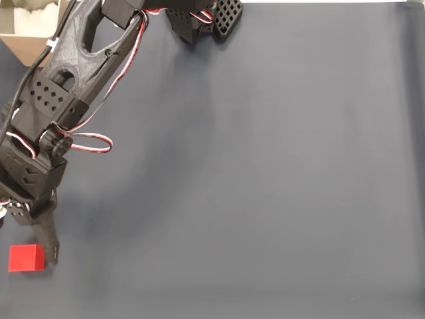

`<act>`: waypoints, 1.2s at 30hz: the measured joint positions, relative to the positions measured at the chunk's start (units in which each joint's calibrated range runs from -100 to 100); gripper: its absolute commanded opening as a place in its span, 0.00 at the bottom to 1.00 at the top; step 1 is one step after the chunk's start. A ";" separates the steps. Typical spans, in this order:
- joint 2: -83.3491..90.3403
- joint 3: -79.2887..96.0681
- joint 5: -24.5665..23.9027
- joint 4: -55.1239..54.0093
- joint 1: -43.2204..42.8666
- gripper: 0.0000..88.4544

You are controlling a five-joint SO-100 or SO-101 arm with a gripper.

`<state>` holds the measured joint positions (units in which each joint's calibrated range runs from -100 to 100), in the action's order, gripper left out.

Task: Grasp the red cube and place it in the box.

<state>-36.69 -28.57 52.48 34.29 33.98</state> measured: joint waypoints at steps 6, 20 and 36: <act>-2.17 -2.35 -0.78 -0.56 -0.59 0.47; -5.38 -5.61 -2.49 -1.11 -1.04 0.47; -9.12 -8.41 -2.69 -1.99 -1.04 0.47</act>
<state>-45.81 -36.98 49.79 32.30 32.94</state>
